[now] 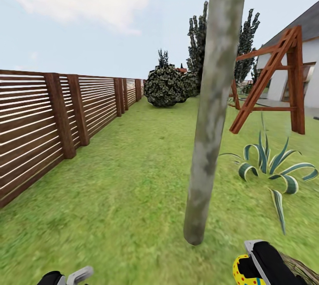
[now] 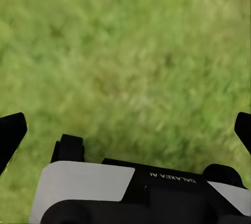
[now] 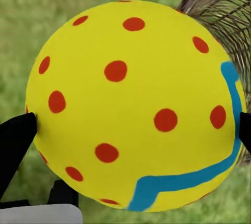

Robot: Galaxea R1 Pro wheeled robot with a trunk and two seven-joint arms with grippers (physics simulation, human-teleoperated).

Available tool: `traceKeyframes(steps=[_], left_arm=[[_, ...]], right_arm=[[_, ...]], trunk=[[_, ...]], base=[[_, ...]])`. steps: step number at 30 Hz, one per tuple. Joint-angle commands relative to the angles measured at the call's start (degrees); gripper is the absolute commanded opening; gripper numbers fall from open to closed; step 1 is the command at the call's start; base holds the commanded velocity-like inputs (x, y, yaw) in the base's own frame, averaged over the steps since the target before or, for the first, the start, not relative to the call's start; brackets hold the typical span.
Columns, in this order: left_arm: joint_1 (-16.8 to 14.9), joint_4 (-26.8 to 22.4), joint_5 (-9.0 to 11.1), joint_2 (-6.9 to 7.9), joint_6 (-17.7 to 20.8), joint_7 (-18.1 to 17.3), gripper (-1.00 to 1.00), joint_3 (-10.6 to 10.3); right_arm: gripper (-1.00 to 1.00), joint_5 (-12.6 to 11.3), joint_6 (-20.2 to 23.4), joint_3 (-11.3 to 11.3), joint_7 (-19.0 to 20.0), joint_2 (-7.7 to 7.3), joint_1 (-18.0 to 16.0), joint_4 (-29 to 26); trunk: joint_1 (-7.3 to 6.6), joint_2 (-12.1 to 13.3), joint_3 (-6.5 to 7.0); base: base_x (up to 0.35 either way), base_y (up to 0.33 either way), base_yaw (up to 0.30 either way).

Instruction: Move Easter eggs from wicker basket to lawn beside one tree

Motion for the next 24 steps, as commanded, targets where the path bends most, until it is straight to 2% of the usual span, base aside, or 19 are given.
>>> traceKeyframes(steps=[1, 24], left_arm=[[-0.03, 0.0, -0.1, 0.01, 0.24, -0.24, 1.0, 0.2], [-0.03, -0.14, -0.09, 0.28, 0.25, -0.25, 1.0, 0.5]], right_arm=[[-1.0, 0.32, 0.28, 0.07, 0.27, -0.03, -0.04, -0.04], [-1.0, 0.32, 0.27, 0.79, 0.21, -0.02, -0.04, 0.01]], trunk=[[0.01, -0.04, -0.07], [0.01, -0.04, -0.07]], base=[[0.128, 0.331, 0.0], [0.158, 0.326, 0.0]])
